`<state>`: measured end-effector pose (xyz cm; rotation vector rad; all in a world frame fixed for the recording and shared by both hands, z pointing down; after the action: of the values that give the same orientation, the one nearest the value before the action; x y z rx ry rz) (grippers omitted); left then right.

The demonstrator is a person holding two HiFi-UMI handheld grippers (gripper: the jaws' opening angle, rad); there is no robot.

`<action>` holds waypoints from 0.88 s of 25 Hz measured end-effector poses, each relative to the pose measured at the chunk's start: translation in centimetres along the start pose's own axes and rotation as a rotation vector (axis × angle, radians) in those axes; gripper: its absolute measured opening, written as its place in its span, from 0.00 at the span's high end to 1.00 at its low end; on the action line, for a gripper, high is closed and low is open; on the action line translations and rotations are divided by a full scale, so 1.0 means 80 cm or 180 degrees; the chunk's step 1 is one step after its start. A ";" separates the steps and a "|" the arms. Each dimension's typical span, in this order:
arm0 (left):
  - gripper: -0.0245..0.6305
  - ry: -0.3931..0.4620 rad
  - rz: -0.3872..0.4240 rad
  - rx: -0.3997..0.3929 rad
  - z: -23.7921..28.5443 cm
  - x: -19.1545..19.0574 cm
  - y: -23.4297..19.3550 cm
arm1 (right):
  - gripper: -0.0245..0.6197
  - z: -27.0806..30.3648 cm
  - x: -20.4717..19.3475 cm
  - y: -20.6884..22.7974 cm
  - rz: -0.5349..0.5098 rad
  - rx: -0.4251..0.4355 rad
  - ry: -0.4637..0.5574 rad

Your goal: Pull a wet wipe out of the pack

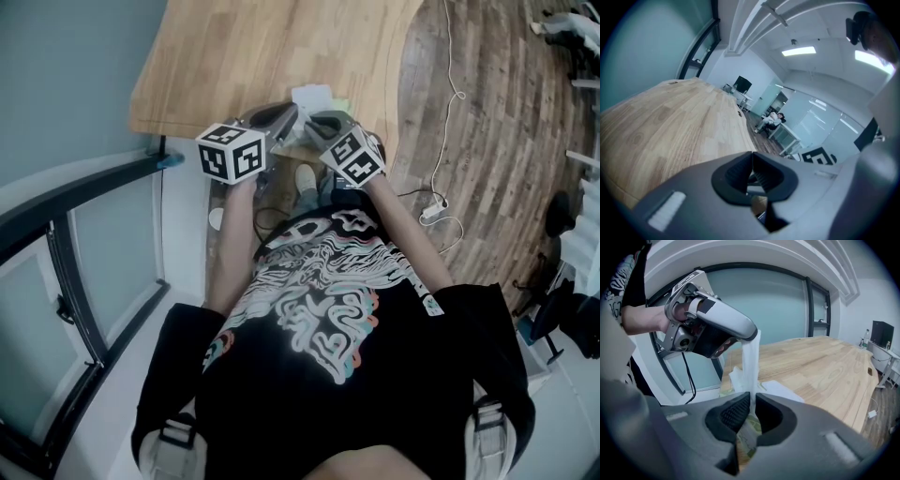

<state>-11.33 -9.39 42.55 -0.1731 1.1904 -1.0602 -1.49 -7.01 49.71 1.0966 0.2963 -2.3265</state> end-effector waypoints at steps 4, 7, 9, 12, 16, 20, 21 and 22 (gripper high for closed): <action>0.97 0.0015 0.0007 -0.0017 -0.002 0.002 0.001 | 0.90 0.000 0.000 -0.002 -0.0003 -0.0006 -0.0008; 0.97 0.0044 -0.0009 -0.0034 -0.002 0.004 0.003 | 0.90 0.000 -0.001 0.000 -0.0008 -0.0010 -0.0007; 0.97 0.0020 0.0044 -0.0009 0.000 0.005 0.006 | 0.90 -0.002 -0.003 0.001 -0.0007 -0.0011 -0.0005; 0.97 -0.0067 0.0183 0.0017 0.000 0.006 0.011 | 0.90 -0.002 -0.002 -0.001 -0.0004 -0.0020 -0.0007; 0.97 0.0076 0.0084 -0.0072 -0.005 0.012 0.013 | 0.90 -0.001 -0.002 -0.002 0.0054 -0.0018 -0.0045; 0.97 0.0140 0.0044 -0.0101 -0.008 0.016 0.015 | 0.90 -0.003 -0.004 -0.002 0.0075 -0.0021 -0.0053; 0.97 0.0142 0.0042 -0.0105 -0.009 0.016 0.015 | 0.90 -0.003 -0.004 -0.002 0.0075 -0.0023 -0.0053; 0.97 0.0147 0.0040 -0.0111 -0.009 0.017 0.015 | 0.90 -0.003 -0.004 -0.002 0.0077 -0.0025 -0.0052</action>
<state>-11.26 -9.42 40.60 -0.1687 1.2508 -1.0376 -1.31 -6.64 49.80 1.0709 0.2844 -2.3102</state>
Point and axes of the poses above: the fingertips, and each gripper's own axes: z forward along the fingers, y to its right, x out of its top, the point moved 6 cm from there along -z, backward along the fingers, and after that the axes turned 7 degrees about -x, right-handed, at the moved point
